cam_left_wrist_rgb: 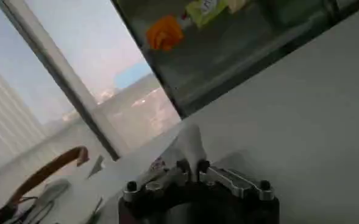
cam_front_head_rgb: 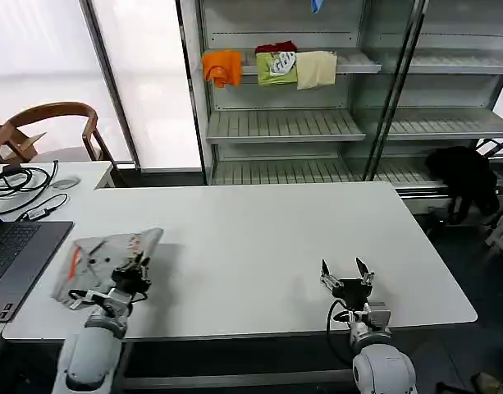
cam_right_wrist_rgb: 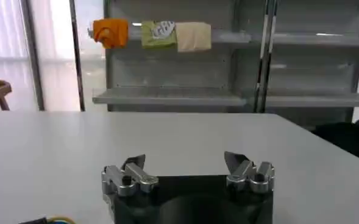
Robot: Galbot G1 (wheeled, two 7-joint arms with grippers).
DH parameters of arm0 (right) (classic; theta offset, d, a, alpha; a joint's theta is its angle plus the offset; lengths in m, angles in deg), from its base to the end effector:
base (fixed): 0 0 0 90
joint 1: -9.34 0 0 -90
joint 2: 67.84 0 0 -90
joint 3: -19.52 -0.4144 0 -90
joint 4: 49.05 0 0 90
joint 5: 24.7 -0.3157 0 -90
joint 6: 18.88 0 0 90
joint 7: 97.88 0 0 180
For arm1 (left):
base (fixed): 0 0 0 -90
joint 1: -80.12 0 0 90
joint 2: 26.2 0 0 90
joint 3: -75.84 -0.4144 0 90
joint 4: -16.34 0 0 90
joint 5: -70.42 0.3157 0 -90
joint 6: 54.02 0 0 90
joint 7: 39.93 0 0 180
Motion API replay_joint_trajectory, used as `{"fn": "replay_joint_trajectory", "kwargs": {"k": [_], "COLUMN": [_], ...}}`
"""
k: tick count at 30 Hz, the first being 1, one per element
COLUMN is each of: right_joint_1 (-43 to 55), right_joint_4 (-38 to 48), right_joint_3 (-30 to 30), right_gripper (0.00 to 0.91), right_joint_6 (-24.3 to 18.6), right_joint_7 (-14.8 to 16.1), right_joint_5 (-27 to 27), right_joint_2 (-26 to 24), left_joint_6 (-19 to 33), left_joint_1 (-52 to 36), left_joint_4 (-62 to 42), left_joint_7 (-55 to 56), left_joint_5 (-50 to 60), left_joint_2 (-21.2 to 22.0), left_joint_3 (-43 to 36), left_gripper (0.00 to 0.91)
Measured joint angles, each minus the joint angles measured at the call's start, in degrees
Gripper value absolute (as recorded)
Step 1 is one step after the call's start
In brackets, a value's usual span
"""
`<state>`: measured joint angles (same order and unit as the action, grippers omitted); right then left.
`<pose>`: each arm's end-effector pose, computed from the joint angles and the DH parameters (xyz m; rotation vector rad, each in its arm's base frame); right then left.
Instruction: Fold and organize the clothes.
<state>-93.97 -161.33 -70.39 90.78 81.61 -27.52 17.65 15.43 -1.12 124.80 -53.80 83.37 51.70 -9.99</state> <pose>0.2166 -0.0227 -0.3532 0.0234 -2.9539 0.0458 0.2491 0.0872 -0.3448 -0.1707 -2.8474 -0.5935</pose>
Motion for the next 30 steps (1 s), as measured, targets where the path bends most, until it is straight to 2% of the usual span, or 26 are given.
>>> {"fn": "replay_joint_trajectory", "kwargs": {"k": [10,11,12,17,23,30], "right_joint_1": [1.04,1.13,1.24,1.82,2.96,5.54], "right_joint_4": [0.47,0.4,0.29,-0.17,-0.41,0.84], "right_joint_3": [0.04,0.11,0.21,0.66,2.05,4.84], "right_gripper": [0.907,0.907,0.907,0.907,0.907,0.907], "right_joint_6": [0.91,1.02,1.12,1.85,3.37,6.89], "right_joint_7": [0.08,0.13,0.15,0.22,0.12,-1.07], "right_joint_5": [0.75,0.83,0.85,0.83,-0.11,-5.13], "right_joint_2": [-0.09,-0.09,-0.09,0.24,1.36,4.23], "left_joint_6": [-3.55,-3.68,-3.83,-3.86,-3.66,-3.87], "left_joint_1": [-3.74,-4.16,-4.63,-6.09,-6.34,-5.64], "left_joint_4": [-2.3,-2.75,-3.21,-4.67,-4.48,0.12], "left_joint_7": [3.35,3.57,3.8,5.42,7.92,11.51], "left_joint_5": [-11.43,-11.95,-12.47,-15.05,-17.82,-21.54], "left_joint_2": [3.93,4.4,4.93,7.52,8.61,8.03], "left_joint_3": [-9.63,-10.53,-11.52,-15.66,-18.12,-19.11], "left_gripper": [0.02,0.846,0.907,0.907,0.907,0.907]}}
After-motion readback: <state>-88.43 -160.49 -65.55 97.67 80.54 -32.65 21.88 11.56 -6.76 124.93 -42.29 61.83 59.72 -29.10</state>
